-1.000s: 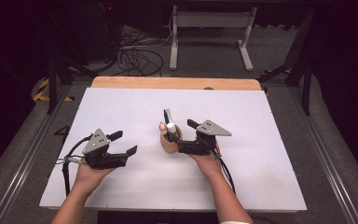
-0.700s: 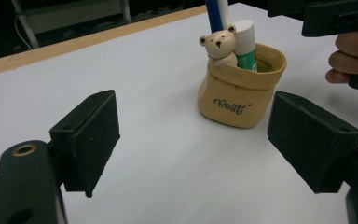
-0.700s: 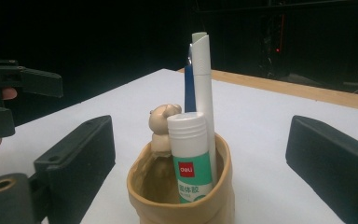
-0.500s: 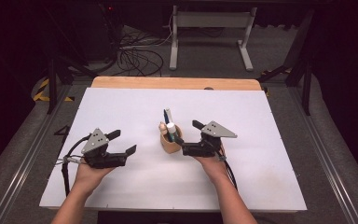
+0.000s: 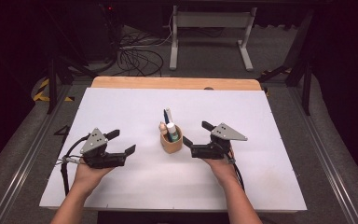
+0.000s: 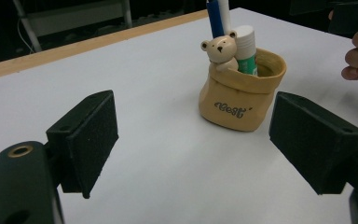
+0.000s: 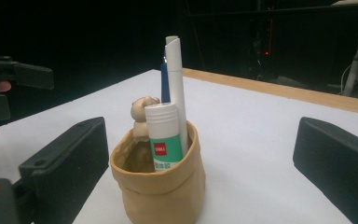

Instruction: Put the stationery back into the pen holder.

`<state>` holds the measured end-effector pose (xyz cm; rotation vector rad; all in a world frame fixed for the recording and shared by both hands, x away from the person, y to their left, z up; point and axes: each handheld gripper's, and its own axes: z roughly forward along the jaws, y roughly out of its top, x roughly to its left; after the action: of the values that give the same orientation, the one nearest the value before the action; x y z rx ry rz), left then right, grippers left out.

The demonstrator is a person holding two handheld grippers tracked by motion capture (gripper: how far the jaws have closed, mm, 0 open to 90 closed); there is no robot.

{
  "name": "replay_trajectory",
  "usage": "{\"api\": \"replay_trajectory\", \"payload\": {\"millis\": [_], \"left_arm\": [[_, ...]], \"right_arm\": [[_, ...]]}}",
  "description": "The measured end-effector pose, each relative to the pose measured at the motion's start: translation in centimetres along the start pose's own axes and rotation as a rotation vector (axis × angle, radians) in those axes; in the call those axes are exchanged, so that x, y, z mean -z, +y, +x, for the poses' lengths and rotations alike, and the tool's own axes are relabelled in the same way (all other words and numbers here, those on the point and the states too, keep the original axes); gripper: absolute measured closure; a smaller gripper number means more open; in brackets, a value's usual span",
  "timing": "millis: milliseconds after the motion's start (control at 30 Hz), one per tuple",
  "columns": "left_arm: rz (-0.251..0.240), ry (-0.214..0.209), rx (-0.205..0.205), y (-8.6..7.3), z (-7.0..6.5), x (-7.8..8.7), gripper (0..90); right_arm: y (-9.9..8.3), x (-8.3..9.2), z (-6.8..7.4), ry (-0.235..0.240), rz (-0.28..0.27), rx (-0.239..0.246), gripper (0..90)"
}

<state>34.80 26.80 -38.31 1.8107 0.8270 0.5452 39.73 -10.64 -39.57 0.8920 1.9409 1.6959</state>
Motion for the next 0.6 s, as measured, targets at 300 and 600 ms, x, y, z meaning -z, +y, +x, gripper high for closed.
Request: {"api": "replay_trajectory", "payload": {"millis": [300,600], "left_arm": [[-0.001,-0.002,0.001,0.0,0.0,0.1,16.1],[0.002,-0.003,-0.004,0.1,-0.1,0.1,16.1]], "right_arm": [[0.0,1.1,-0.7,-0.014,0.002,0.000,3.3],[0.1,2.1,-1.2,-0.008,-0.003,0.001,2.1]]}}
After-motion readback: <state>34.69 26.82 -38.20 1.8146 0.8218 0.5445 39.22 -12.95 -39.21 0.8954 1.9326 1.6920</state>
